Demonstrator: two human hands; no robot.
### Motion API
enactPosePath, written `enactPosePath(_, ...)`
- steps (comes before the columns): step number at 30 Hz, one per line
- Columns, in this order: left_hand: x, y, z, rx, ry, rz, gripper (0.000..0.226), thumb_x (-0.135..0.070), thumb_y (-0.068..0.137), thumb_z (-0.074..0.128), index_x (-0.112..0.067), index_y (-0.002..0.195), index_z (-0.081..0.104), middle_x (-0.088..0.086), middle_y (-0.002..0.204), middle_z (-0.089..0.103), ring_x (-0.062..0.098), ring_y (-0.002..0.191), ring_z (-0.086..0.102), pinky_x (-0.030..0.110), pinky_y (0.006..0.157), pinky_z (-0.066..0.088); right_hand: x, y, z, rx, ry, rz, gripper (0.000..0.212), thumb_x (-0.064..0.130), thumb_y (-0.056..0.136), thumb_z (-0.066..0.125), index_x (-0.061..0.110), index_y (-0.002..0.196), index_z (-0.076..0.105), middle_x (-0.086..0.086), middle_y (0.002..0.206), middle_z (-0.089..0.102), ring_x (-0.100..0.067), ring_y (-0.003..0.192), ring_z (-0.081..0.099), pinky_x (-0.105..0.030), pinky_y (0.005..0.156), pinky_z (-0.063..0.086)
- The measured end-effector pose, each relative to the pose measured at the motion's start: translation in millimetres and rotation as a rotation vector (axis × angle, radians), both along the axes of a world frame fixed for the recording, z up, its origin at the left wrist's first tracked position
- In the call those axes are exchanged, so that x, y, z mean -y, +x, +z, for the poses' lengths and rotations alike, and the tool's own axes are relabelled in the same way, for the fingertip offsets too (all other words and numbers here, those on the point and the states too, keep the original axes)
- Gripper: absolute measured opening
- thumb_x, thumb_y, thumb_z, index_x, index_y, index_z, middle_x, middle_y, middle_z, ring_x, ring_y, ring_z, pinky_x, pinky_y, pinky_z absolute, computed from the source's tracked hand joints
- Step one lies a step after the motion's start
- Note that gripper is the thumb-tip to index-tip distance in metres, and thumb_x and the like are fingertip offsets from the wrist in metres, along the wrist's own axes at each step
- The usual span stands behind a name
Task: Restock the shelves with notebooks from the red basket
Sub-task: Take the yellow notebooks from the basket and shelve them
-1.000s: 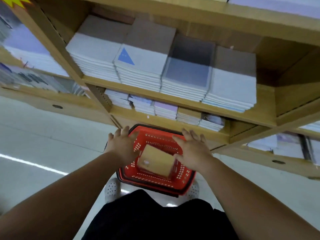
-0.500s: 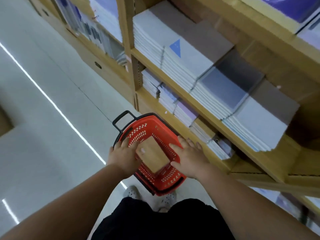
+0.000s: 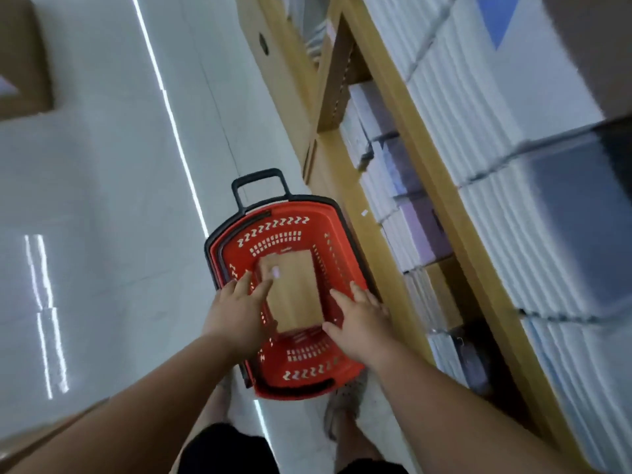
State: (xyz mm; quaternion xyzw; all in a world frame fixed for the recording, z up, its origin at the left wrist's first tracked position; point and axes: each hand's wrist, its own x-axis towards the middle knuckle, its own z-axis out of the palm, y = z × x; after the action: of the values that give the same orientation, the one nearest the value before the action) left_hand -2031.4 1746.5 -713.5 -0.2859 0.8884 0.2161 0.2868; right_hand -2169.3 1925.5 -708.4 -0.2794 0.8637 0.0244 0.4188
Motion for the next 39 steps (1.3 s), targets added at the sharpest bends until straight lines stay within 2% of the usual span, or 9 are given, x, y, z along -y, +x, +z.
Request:
enactPosePath(8,-37,-6,-172,0.025,0.202,0.337,0.091,-0.054,0.091,0.062,-0.036,0.16,0.007,0.004,0.17,0.007,0.03,0.154,0.016,0.044,0.122,0.024,11,-22,-172,0.045,-0.029,0.099,0.072,0.057,0.095,0.053,0.04,0.158,0.021,-0.001,0.17,0.008,-0.026,0.156,0.009,-0.045,0.125,0.014)
enactPosePath(16,-40,-21,-330,0.145,0.181,0.339,0.1,-0.048,0.09,0.066,-0.033,0.161,-0.003,0.008,0.169,-0.011,0.036,0.15,0.019,0.045,0.119,0.028,18,-21,-345,0.021,-0.066,0.218,0.071,0.044,0.099,0.051,0.04,0.16,0.014,-0.006,0.17,0.002,-0.029,0.155,0.011,-0.041,0.123,0.019)
enactPosePath(19,-39,-35,-368,0.133,0.157,0.397,0.103,-0.043,0.092,0.065,-0.032,0.16,-0.011,0.007,0.168,-0.016,0.038,0.149,0.02,0.048,0.118,0.032,25,-21,-390,0.045,-0.095,0.161,0.072,0.039,0.1,0.051,0.039,0.16,0.011,-0.003,0.17,-0.005,-0.028,0.155,0.009,-0.041,0.124,0.02)
enactPosePath(23,-34,-50,-402,0.045,0.218,0.77,0.099,-0.034,0.095,0.063,-0.041,0.158,-0.014,0.012,0.167,0.007,0.04,0.146,0.031,0.05,0.114,0.037,33,-17,-430,0.059,-0.124,-0.029,0.081,0.037,0.099,0.056,0.033,0.162,0.005,-0.003,0.17,-0.011,-0.031,0.154,0.017,-0.038,0.122,0.025)
enactPosePath(27,-29,-49,-430,-0.051,0.326,1.085,0.09,-0.022,0.099,0.059,-0.039,0.159,-0.006,0.015,0.141,0.054,0.036,0.121,0.059,0.041,0.088,0.05,38,-15,-451,0.074,-0.17,-0.217,0.089,0.033,0.101,0.056,0.025,0.162,-0.009,-0.007,0.17,-0.01,-0.03,0.153,0.022,-0.032,0.121,0.022)
enactPosePath(31,-35,-46,-441,-0.063,0.399,1.165,0.087,-0.016,0.101,0.054,-0.042,0.159,-0.006,0.01,0.143,0.056,0.036,0.124,0.058,0.044,0.099,0.048,35,-16,-467,0.09,-0.172,-0.297,0.096,0.033,0.1,0.057,0.034,0.158,-0.02,-0.01,0.169,0.009,-0.032,0.15,0.028,-0.041,0.121,0.028)
enactPosePath(34,-38,-49,-441,-0.081,0.359,1.181,0.088,-0.016,0.1,0.054,-0.044,0.158,-0.006,0.008,0.141,0.058,0.035,0.122,0.06,0.045,0.1,0.049,33,-15,-473,0.113,-0.14,-0.309,0.101,0.042,0.099,0.055,0.05,0.147,-0.033,-0.02,0.164,0.024,-0.038,0.145,0.037,-0.048,0.119,0.031)
enactPosePath(37,-41,-54,-438,-0.082,0.307,1.18,0.091,-0.021,0.096,0.058,-0.045,0.157,-0.005,0.008,0.132,0.062,0.035,0.115,0.063,0.043,0.095,0.053,35,-17,-473,0.141,-0.107,-0.332,0.102,0.042,0.099,0.054,0.052,0.142,-0.038,-0.019,0.165,0.021,-0.036,0.146,0.035,-0.049,0.121,0.029)
enactPosePath(39,-46,-56,-435,-0.101,0.288,1.175,0.096,-0.026,0.089,0.06,-0.049,0.154,-0.006,0.009,0.129,0.06,0.036,0.113,0.063,0.05,0.094,0.055,36,-18,-472,0.144,-0.096,-0.351,0.102,0.041,0.099,0.055,0.048,0.146,-0.035,-0.016,0.167,0.016,-0.034,0.148,0.032,-0.047,0.121,0.027)
